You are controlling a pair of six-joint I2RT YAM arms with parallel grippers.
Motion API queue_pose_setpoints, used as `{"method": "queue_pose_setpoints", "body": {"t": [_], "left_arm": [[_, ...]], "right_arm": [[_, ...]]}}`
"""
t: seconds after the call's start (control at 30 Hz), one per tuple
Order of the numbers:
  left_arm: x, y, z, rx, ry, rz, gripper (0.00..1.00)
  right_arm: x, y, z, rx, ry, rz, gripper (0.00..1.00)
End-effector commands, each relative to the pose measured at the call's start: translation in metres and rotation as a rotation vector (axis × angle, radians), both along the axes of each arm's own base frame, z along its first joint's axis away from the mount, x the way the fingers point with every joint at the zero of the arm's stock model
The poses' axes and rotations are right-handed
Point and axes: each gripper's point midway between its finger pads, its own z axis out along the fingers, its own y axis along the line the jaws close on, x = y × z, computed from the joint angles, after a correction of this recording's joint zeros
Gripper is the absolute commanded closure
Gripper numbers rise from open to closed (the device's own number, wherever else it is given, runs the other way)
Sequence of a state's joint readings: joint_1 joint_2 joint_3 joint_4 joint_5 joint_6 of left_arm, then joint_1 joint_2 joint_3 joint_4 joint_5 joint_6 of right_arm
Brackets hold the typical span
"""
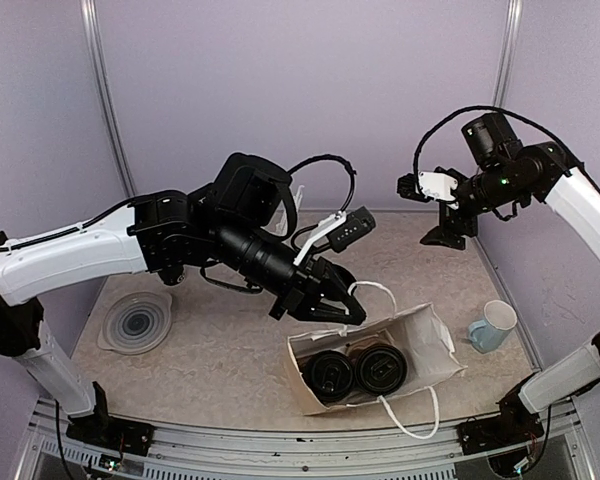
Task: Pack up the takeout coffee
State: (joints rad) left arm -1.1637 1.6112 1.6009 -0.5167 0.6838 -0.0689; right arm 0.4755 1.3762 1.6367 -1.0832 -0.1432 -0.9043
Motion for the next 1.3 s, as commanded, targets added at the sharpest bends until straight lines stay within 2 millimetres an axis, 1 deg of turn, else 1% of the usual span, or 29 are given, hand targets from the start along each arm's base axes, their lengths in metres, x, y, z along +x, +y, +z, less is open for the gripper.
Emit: {"method": "queue_pose_setpoints", "body": {"t": [0.0,0.1,0.17,0.3,0.4,0.47,0.53,0.67,0.7,0.77,0.87,1.0,1.07,1.2,1.27], "left_arm": [[-0.021,-0.007,0.005,0.01,-0.039,-0.076,0.99],[-0.032,-0.015,-0.014,0.066,-0.069,-0.06,0.99],[-0.04,-0.018,-0.021,0.072,-0.073,-0.053,0.98],[-0.053,-0.025,-0.022,0.053,-0.067,-0.045,0.98],[-0.048,-0.028,-0.022,0.048,-0.085,-0.016,0.98],[-0.04,-0.027,-0.016,0.032,-0.102,0.003,0.98],[-0.026,-0.026,-0.012,0.033,-0.112,0.028,0.98],[0.015,-0.017,-0.014,0.059,-0.153,0.087,0.98],[0.027,-0.013,-0.015,0.063,-0.161,0.103,0.98],[0.043,-0.009,-0.017,0.065,-0.169,0.12,0.98],[0.065,-0.005,-0.017,0.058,-0.173,0.156,0.98],[0.111,-0.002,-0.017,0.066,-0.162,0.282,0.98],[0.131,-0.002,-0.024,0.09,-0.147,0.331,0.98],[0.16,0.0,-0.029,0.111,-0.122,0.401,0.97],[0.17,0.0,-0.028,0.106,-0.12,0.427,0.97]], "right_arm": [[0.003,0.003,-0.003,0.011,0.008,0.009,0.07],[0.002,0.005,-0.005,0.008,0.013,0.028,0.07],[0.001,0.005,-0.005,0.006,0.013,0.035,0.07],[-0.004,0.006,-0.002,0.02,0.011,0.05,0.07],[-0.004,0.008,0.001,0.031,0.002,0.057,0.07],[-0.003,0.009,0.004,0.041,-0.008,0.055,0.07],[-0.002,0.009,0.007,0.053,-0.019,0.048,0.07],[0.001,0.01,0.011,0.081,-0.016,0.021,0.07],[0.0,0.011,0.012,0.088,-0.01,0.015,0.06],[-0.004,0.011,0.013,0.103,0.004,0.014,0.02],[-0.009,0.009,0.012,0.108,0.006,0.014,0.0],[-0.005,0.002,0.007,0.096,0.011,-0.013,0.0],[-0.003,0.0,0.007,0.095,0.008,-0.022,0.0],[0.001,-0.002,0.007,0.094,0.001,-0.033,0.01],[0.001,-0.002,0.006,0.093,0.001,-0.036,0.01]]}}
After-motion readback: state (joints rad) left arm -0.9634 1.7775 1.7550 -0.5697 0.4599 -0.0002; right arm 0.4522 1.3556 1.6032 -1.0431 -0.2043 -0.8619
